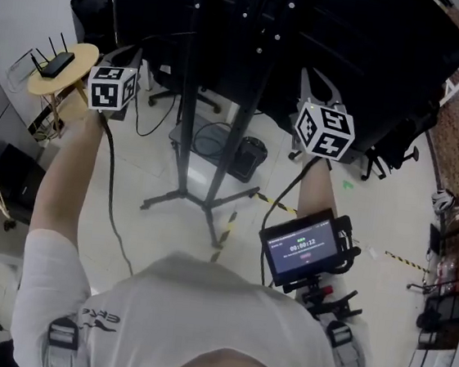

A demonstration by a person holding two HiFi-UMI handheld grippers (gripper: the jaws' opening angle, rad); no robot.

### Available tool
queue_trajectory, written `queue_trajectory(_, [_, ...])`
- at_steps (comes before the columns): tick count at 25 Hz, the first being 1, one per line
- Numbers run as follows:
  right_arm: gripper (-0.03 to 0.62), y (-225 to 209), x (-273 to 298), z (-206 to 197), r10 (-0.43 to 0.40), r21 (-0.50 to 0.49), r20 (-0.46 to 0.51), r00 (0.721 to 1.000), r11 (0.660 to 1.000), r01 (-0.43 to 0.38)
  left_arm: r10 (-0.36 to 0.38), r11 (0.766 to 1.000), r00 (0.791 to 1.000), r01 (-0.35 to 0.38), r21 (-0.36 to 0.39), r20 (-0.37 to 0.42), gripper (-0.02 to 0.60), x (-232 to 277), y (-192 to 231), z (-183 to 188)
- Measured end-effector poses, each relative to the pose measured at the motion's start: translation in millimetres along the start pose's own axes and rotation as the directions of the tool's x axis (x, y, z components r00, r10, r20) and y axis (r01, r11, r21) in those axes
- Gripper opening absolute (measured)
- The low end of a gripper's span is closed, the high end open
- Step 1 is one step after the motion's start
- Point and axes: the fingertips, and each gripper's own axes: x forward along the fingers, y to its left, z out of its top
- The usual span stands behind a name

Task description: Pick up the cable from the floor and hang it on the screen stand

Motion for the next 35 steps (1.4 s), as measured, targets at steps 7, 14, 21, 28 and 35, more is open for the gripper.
queue_trajectory(7, [0.031, -12, -5, 24, -0.029, -0.021, 0.052, 0.998, 0.999, 0.03, -0.025, 1.0, 0.999, 0.024, 0.014, 0.03, 0.014, 9, 3, 60])
queue_trajectory(14, [0.03, -12, -18, 53, -0.049, -0.072, 0.118, 0.992, 0.996, 0.058, -0.011, 1.0, 0.995, 0.009, 0.021, 0.097, 0.014, 3, 3, 100])
queue_trajectory(21, [0.029, -25, -25, 85, -0.1, -0.098, 0.143, 0.985, 0.989, 0.114, -0.035, 0.999, 0.988, 0.028, 0.046, 0.149, 0.014, 11, 3, 155])
queue_trajectory(28, [0.029, -49, 9, 97, -0.252, -0.116, 0.131, 0.959, 0.957, 0.267, -0.146, 0.988, 0.977, 0.136, 0.075, 0.153, 0.014, 93, 4, 181])
queue_trajectory(35, [0.029, -30, 38, 101, -0.39, -0.176, 0.089, 0.917, 0.9, 0.4, -0.219, 0.975, 0.964, 0.213, 0.059, 0.15, 0.014, 136, 38, 175])
